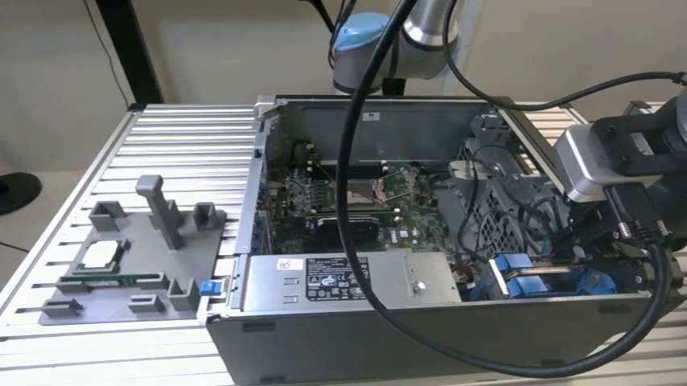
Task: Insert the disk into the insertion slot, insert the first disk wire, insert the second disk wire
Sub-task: 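Insert the second disk wire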
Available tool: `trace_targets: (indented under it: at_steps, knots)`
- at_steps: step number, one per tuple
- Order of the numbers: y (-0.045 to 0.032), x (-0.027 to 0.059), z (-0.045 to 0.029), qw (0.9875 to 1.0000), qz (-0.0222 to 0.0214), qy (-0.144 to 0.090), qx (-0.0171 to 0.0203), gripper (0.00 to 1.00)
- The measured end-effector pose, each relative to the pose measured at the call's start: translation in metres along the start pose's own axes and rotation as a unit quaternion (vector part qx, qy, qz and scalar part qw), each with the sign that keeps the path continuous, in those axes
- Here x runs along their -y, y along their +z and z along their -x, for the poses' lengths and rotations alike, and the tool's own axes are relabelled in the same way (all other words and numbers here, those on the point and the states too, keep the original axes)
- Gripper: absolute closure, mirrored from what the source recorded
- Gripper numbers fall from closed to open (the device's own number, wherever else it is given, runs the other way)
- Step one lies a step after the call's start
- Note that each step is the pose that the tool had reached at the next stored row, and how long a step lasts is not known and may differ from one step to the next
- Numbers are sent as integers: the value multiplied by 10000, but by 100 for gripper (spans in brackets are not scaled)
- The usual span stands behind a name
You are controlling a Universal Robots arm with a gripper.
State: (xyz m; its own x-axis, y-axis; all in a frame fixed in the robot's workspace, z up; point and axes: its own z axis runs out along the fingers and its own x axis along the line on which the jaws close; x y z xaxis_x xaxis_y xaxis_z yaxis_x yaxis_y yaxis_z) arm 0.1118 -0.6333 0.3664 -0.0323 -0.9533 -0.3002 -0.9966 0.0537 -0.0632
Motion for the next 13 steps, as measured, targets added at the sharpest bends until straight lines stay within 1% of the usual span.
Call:
trace_targets:
  at_steps: [2,3,4,5,7,8,9,13]
  knots:
    - [4,0,-1,10000,0,0,-7,100]
    - [7,-1,-2,10000,-1,-1,-18,100]
    - [11,-1,-3,10000,-1,-3,-38,100]
    - [17,-1,-4,10000,-2,-5,-71,100]
    - [29,-2,-5,9999,-5,-12,-166,100]
    - [38,-3,-3,9998,-7,-16,-206,100]
    - [49,-4,2,9998,-8,-17,-222,100]
    - [89,-9,51,9997,-16,-19,-234,100]
